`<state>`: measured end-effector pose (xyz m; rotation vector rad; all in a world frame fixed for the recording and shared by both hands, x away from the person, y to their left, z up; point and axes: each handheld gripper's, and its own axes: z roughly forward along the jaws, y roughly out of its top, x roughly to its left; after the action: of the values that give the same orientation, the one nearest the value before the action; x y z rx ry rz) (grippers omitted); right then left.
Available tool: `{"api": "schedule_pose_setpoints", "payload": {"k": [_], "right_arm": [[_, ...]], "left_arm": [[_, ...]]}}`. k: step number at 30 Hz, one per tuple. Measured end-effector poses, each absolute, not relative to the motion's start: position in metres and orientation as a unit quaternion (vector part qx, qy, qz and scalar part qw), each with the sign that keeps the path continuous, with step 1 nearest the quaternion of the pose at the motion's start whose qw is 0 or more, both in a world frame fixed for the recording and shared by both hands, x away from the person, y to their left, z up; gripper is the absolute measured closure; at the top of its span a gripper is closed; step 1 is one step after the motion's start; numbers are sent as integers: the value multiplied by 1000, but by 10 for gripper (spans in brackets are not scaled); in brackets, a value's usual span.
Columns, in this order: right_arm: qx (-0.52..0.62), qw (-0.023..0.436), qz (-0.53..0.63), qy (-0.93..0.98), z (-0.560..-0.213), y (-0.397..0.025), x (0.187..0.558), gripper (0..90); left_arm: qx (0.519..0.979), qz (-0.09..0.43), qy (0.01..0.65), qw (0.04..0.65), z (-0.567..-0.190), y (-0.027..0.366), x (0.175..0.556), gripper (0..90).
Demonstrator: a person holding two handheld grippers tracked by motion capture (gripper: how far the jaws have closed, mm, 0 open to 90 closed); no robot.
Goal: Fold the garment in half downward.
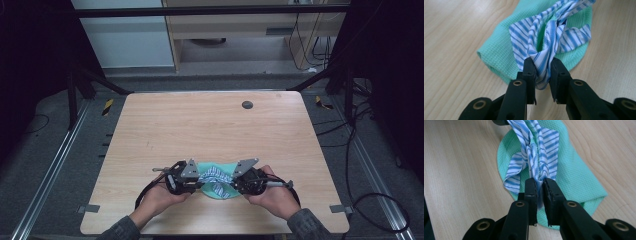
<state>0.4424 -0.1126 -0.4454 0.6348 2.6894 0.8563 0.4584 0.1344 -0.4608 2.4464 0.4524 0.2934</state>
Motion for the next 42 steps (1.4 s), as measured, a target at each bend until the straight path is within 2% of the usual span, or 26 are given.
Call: {"api": "schedule_pose_setpoints", "payload": {"k": [12, 23, 33, 41, 42], "right_arm": [[214, 107, 283, 929, -461, -114, 434, 822], [219, 104, 282, 928, -468, -111, 440, 834], [217, 98, 278, 931, -473, -111, 437, 853], [220, 96, 282, 929, -471, -112, 434, 797], [222, 99, 283, 928, -469, -113, 433, 765]], "left_arm": [[937, 90, 157, 299, -480, 132, 449, 788], [934, 115, 170, 292, -482, 134, 461, 819], [936, 114, 161, 292, -485, 137, 456, 827], [931, 107, 166, 306, -479, 140, 448, 681], [929, 101, 166, 314, -475, 141, 446, 669]]}}
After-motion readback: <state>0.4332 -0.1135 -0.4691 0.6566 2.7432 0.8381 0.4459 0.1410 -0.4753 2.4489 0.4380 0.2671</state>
